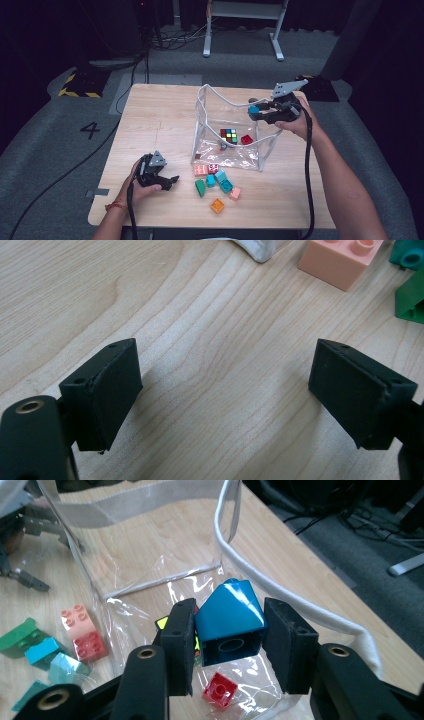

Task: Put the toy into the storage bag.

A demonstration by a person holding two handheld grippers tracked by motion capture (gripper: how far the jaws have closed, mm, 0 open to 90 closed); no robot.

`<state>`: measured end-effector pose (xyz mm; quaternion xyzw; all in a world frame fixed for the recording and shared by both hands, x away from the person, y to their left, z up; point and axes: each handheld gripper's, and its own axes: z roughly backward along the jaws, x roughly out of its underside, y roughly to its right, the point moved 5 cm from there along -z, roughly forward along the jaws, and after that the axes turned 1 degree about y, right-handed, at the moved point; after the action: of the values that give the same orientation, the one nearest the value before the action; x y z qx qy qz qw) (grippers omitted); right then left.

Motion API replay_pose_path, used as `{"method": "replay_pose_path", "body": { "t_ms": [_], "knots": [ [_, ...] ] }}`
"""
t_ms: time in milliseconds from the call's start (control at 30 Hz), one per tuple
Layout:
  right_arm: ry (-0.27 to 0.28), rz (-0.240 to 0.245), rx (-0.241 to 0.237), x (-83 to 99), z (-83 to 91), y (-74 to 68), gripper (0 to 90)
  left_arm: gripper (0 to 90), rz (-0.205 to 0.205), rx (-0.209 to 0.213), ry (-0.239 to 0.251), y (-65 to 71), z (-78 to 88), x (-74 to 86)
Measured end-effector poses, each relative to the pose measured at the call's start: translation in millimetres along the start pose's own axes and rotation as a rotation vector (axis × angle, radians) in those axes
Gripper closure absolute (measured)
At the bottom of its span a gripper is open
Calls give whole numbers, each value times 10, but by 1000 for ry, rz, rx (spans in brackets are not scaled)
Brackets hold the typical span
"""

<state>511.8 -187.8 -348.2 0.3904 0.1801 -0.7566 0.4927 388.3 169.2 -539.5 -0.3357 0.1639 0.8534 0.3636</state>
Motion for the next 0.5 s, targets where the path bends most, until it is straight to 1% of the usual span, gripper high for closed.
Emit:
{"method": "replay_pose_path", "body": {
  "t_ms": [67, 167, 333, 367, 400, 500],
  "knots": [
    [-32, 8, -11, 0, -50, -4, 581, 137, 0, 0, 0, 0, 0, 0],
    [-95, 30, -30, 1, -127, -11, 581, 135, 1, 3, 0, 2, -1, -1],
    [-195, 62, -38, -6, -253, -21, 581, 135, 0, 3, 0, 1, -1, 0],
    [-214, 59, -40, -7, -273, -31, 581, 135, 0, 3, 0, 1, -1, 0],
    [-226, 67, -39, -9, -294, -34, 581, 135, 0, 3, 0, 1, -1, 0],
    [-264, 64, -37, -6, -348, -27, 581, 135, 2, 3, 0, 2, -1, 0]
  ]
}}
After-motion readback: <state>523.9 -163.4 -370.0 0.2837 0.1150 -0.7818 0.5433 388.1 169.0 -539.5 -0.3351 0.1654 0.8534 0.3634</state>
